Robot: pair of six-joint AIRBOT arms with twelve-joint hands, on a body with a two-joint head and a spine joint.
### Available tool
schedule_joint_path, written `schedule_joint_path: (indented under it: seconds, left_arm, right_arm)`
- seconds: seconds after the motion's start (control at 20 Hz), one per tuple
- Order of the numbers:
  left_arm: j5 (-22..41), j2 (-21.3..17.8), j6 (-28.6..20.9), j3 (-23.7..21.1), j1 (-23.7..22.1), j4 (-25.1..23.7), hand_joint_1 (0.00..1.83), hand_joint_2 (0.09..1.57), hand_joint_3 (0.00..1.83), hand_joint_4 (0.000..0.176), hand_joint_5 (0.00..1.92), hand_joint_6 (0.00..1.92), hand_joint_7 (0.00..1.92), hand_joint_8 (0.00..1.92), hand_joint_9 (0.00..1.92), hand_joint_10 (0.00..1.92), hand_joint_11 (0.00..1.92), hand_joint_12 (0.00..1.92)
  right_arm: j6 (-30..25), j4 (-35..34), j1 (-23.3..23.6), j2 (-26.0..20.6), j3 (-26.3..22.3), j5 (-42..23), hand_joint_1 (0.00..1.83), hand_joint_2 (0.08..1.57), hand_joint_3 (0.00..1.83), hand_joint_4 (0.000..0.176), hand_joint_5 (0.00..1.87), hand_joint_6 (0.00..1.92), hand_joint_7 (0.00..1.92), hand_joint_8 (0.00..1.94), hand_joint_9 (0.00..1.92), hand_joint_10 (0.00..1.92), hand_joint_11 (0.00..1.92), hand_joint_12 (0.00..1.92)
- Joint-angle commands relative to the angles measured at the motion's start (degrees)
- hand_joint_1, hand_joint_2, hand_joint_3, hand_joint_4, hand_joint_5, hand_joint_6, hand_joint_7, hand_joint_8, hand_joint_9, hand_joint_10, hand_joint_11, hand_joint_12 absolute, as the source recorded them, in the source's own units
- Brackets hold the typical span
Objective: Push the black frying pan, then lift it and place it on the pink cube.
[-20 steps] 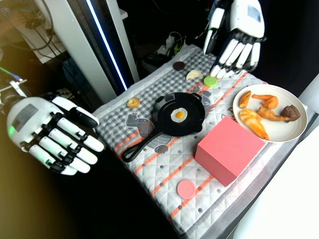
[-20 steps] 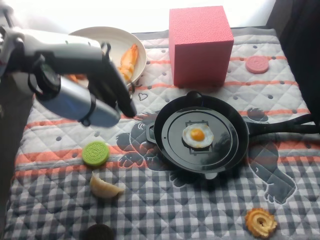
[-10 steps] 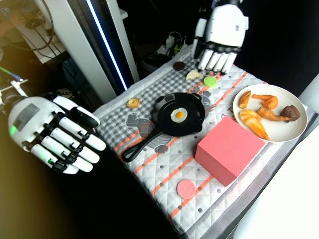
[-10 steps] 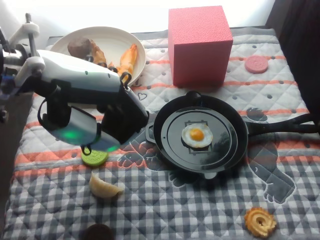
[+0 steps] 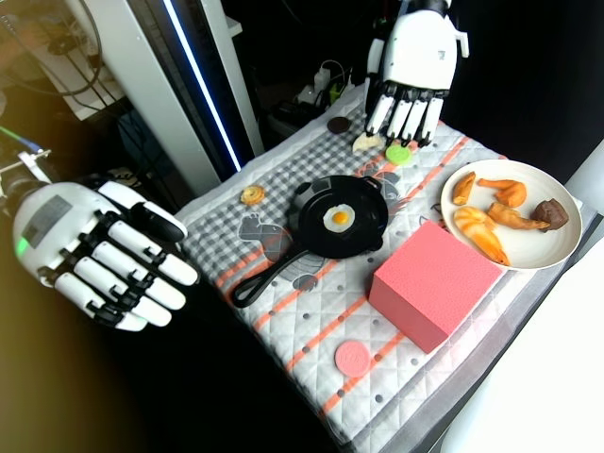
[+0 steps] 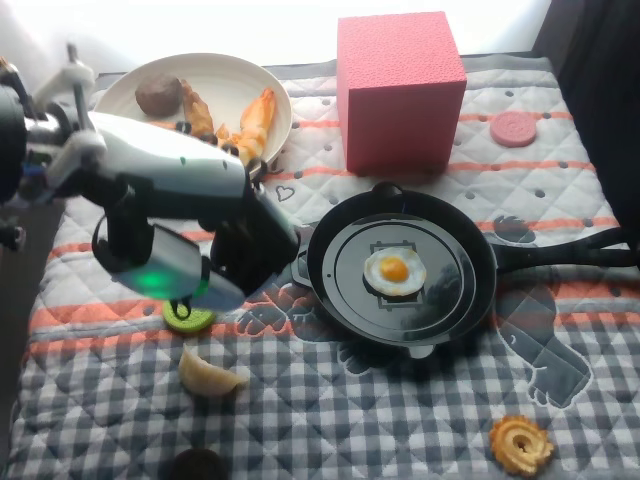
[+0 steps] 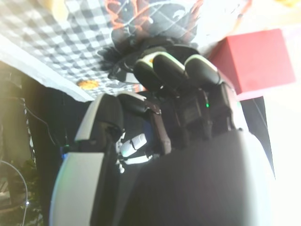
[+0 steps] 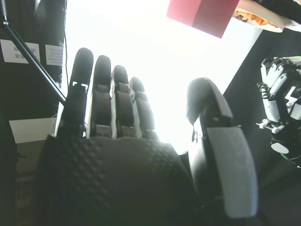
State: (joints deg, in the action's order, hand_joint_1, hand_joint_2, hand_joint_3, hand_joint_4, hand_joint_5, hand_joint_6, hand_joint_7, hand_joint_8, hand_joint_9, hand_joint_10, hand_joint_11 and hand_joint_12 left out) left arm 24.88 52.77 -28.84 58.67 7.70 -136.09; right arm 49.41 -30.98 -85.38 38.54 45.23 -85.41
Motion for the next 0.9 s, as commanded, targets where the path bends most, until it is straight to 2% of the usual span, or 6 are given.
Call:
schedule_joint_path:
  seconds: [0.0, 0.05, 0.1, 0.15, 0.35, 0.85]
  left_arm:
    - [-4.0, -0.1, -0.1, 0.3, -0.3, 0.8, 0.74, 1.35, 0.01, 0.176, 0.55, 1.61, 0.62, 0.94, 0.48, 1.23, 0.11, 1.79]
    - [-4.1, 0.0, -0.1, 0.3, -0.2, 0.5, 0.74, 1.35, 0.01, 0.176, 0.55, 1.61, 0.62, 0.94, 0.48, 1.23, 0.11, 1.79]
    - [-4.2, 0.0, -0.1, 0.3, 0.0, 0.4, 0.45, 1.32, 0.0, 0.0, 0.58, 0.54, 0.66, 0.34, 0.5, 0.64, 0.01, 1.55]
    - [-4.2, 0.0, -0.1, 0.3, 0.0, 0.3, 0.45, 1.32, 0.0, 0.0, 0.58, 0.54, 0.66, 0.34, 0.5, 0.64, 0.01, 1.55]
    - [-4.1, 0.1, 0.7, 0.0, 0.2, 0.9, 0.27, 1.3, 0.0, 0.0, 0.4, 0.01, 0.33, 0.0, 0.24, 0.01, 0.0, 0.32]
    - [-4.1, -0.7, 0.7, -0.6, 1.6, 0.1, 0.23, 1.29, 0.0, 0.0, 0.45, 0.01, 0.4, 0.01, 0.26, 0.01, 0.0, 0.36]
  right_arm:
    - [-0.3, -0.7, 0.2, -0.5, 0.4, -7.2, 0.45, 1.34, 0.0, 0.0, 0.15, 0.0, 0.26, 0.01, 0.16, 0.41, 0.0, 1.4]
    - [-0.3, -0.7, 0.2, -0.5, 0.4, -7.2, 0.45, 1.34, 0.0, 0.0, 0.15, 0.0, 0.26, 0.01, 0.16, 0.41, 0.0, 1.4]
    - [-0.3, -0.7, 0.2, -0.5, 0.4, -7.2, 0.45, 1.34, 0.0, 0.0, 0.15, 0.0, 0.3, 0.02, 0.17, 0.43, 0.0, 1.47]
    - [-0.3, -0.7, 0.2, -0.6, 0.4, -7.2, 0.45, 1.34, 0.0, 0.0, 0.15, 0.0, 0.3, 0.02, 0.17, 0.43, 0.0, 1.47]
    - [-0.5, -0.7, 0.1, -0.6, 0.4, -7.2, 0.44, 1.33, 0.0, 0.0, 0.15, 0.0, 0.3, 0.01, 0.16, 0.47, 0.0, 1.51]
    - [-0.9, -0.8, -0.4, -0.5, 0.3, -7.2, 0.47, 1.31, 0.0, 0.0, 0.16, 0.01, 0.22, 0.0, 0.24, 0.31, 0.0, 1.34]
